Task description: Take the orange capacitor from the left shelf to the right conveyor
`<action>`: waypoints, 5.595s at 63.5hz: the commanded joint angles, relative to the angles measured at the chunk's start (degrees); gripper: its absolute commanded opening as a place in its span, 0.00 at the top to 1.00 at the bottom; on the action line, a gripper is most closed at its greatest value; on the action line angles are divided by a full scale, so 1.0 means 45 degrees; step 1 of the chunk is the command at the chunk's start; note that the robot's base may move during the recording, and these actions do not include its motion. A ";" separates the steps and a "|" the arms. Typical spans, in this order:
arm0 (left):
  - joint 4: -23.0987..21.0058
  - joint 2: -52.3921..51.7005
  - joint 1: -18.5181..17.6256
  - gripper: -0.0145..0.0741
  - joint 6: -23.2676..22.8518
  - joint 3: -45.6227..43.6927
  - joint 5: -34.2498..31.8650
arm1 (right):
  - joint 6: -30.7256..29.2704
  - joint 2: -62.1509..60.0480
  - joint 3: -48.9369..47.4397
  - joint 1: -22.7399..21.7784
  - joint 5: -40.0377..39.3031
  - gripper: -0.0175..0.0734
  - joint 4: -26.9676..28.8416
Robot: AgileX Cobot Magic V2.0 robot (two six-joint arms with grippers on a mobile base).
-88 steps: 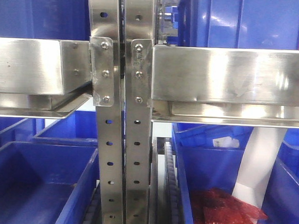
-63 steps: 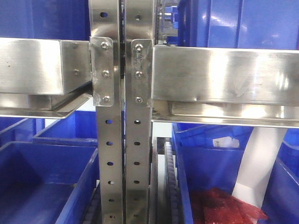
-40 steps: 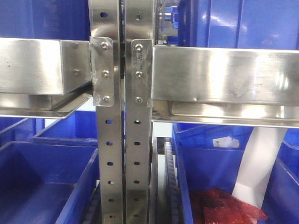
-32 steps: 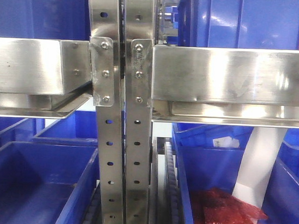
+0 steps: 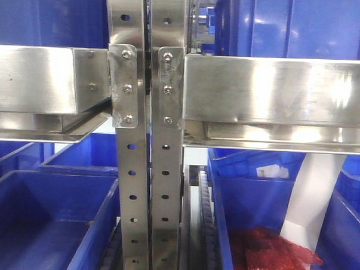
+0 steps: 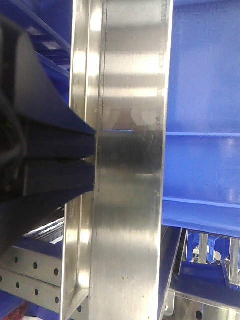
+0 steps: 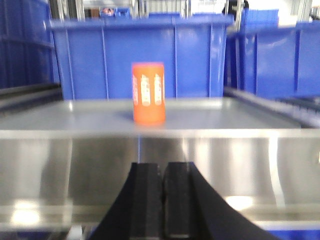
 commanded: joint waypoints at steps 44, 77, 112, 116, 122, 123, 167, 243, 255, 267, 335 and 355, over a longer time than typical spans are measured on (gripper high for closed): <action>-0.0044 -0.0144 0.0006 0.98 -0.0021 -0.0056 -0.1114 | -0.0030 1.1308 -0.8799 -0.0066 -0.0858 0.11 -0.0268; -0.0044 -0.0144 0.0006 0.98 -0.0021 -0.0056 -0.1114 | -0.0030 1.5882 -0.9440 0.0641 -0.3565 0.13 -0.0268; -0.0044 -0.0144 0.0006 0.98 -0.0021 -0.0056 -0.1114 | 0.0080 1.8142 -0.9947 0.0348 -0.5522 0.13 -0.0268; -0.0044 -0.0144 0.0006 0.98 -0.0021 -0.0056 -0.1114 | 0.0320 1.8411 -1.0257 0.0312 -0.5577 0.13 -0.0268; -0.0044 -0.0144 0.0006 0.98 -0.0021 -0.0056 -0.1114 | 0.0928 1.8862 -1.0675 0.0312 -0.5616 0.13 -0.0268; -0.0044 -0.0144 0.0006 0.98 -0.0021 -0.0056 -0.1114 | 0.0984 1.8975 -1.0722 0.0312 -0.5601 0.13 -0.0268; -0.0044 -0.0144 0.0006 0.98 -0.0021 -0.0056 -0.1114 | 0.1020 1.8043 -1.1511 0.0312 -0.3958 0.58 -0.0897; -0.0044 -0.0144 0.0006 0.98 -0.0021 -0.0056 -0.1114 | 0.1007 0.2417 -0.6485 0.0351 0.5002 0.58 -0.1260; -0.0044 -0.0144 0.0006 0.98 -0.0021 -0.0056 -0.1114 | 0.1007 0.2457 -0.6485 0.0351 0.5064 0.58 -0.1260; -0.0044 -0.0144 0.0006 0.98 -0.0021 -0.0056 -0.1114 | 0.1007 0.2457 -0.6485 0.0351 0.5064 0.58 -0.1260; -0.0044 -0.0144 0.0058 0.98 -0.0021 -0.0056 -0.1114 | 0.1007 0.2457 -0.6485 0.0351 0.5064 0.58 -0.1260; -0.0044 -0.0144 0.0058 0.98 -0.0021 -0.0056 -0.1114 | 0.1007 0.2457 -0.6485 0.0351 0.5064 0.58 -0.1260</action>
